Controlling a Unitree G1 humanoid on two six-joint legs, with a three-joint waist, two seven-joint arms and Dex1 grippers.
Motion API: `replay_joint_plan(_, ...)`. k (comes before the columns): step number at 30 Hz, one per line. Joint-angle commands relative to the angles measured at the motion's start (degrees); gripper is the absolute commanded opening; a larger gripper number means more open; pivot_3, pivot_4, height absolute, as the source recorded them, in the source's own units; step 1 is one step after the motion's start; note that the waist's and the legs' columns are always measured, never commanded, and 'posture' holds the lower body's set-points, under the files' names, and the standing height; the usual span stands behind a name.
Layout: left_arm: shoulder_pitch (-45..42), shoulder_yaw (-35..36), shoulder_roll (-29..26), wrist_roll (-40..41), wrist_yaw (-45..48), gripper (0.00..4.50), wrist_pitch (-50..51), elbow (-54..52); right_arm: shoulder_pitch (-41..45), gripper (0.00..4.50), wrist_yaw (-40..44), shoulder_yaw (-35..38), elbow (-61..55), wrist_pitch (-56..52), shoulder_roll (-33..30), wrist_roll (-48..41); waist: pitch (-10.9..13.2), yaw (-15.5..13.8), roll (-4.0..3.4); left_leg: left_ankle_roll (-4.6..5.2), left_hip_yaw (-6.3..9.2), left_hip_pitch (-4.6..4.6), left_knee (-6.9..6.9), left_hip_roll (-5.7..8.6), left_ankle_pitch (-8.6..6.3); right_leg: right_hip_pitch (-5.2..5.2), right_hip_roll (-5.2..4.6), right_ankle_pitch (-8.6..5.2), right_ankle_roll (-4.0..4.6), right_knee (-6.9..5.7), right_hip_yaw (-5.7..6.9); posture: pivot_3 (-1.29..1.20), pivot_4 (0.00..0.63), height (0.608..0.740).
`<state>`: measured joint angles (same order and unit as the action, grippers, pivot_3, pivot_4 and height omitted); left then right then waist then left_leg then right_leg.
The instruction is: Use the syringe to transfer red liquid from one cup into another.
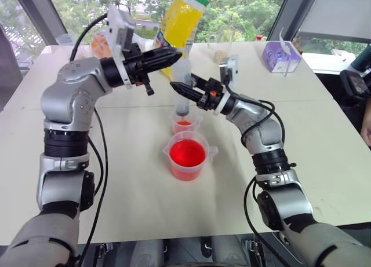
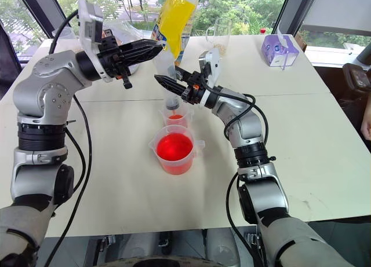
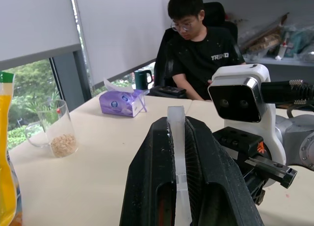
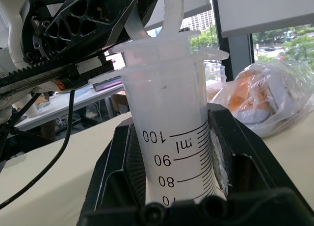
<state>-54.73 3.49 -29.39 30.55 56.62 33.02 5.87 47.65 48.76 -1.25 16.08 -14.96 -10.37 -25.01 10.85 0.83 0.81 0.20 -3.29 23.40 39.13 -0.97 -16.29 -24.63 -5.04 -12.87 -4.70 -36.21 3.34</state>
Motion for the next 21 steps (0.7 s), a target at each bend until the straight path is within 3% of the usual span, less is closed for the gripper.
replay_joint_plan(1, 0.4, -2.6, 0.4, 0.5, 1.6, 0.05, 2.4, -0.8, 4.3, 1.39, -0.9, 4.0, -5.5, 1.0, -0.4, -3.3, 0.0, 0.0, 0.00, 0.00, 0.00, 0.00, 0.00, 0.00, 0.00, 0.00, 0.00, 0.00, 0.00, 0.00, 0.00, 0.00, 0.150, 0.740)
replay_joint_plan(4, -0.3, -1.4, 0.6, 1.3, 0.9, 1.23, 3.1, -0.5, 3.1, 1.39, -0.4, 3.3, -6.0, 0.3, -0.3, -3.4, 0.0, -0.1, 0.00, 0.00, 0.00, 0.00, 0.00, 0.00, 0.00, 0.00, 0.00, 0.00, 0.00, 0.00, 0.00, 0.00, 0.150, 0.740)
replay_joint_plan(10, -2.5, 2.8, -0.1, 2.1, -1.3, 4.28, 2.2, 1.1, 0.5, 1.39, 0.6, 1.7, -7.4, -1.7, 0.5, -3.4, 0.0, 0.2, -0.03, 0.00, 0.01, 0.01, 0.00, -0.01, 0.00, -0.01, 0.01, 0.00, 0.00, 0.00, 0.00, 0.00, 0.150, 0.740)
replay_joint_plan(11, -2.8, 3.7, -0.5, 2.8, -1.5, 4.45, 2.6, 1.2, 0.2, 1.39, 0.6, 1.5, -7.4, -1.8, 0.5, -3.3, 0.0, 0.2, -0.03, 0.00, 0.02, 0.01, 0.00, -0.01, 0.00, -0.01, 0.03, 0.00, 0.00, 0.00, 0.01, 0.00, 0.150, 0.740)
replay_joint_plan(21, 4.2, 7.6, -8.1, 8.0, 0.8, 4.45, 7.7, -6.8, 1.2, 1.39, -1.1, 2.8, -8.4, -3.8, -0.8, -4.2, 0.0, 0.1, -0.04, 0.00, 0.02, 0.01, -0.01, -0.06, 0.00, -0.02, -0.02, 0.00, 0.00, 0.00, 0.00, 0.00, 0.150, 0.740)
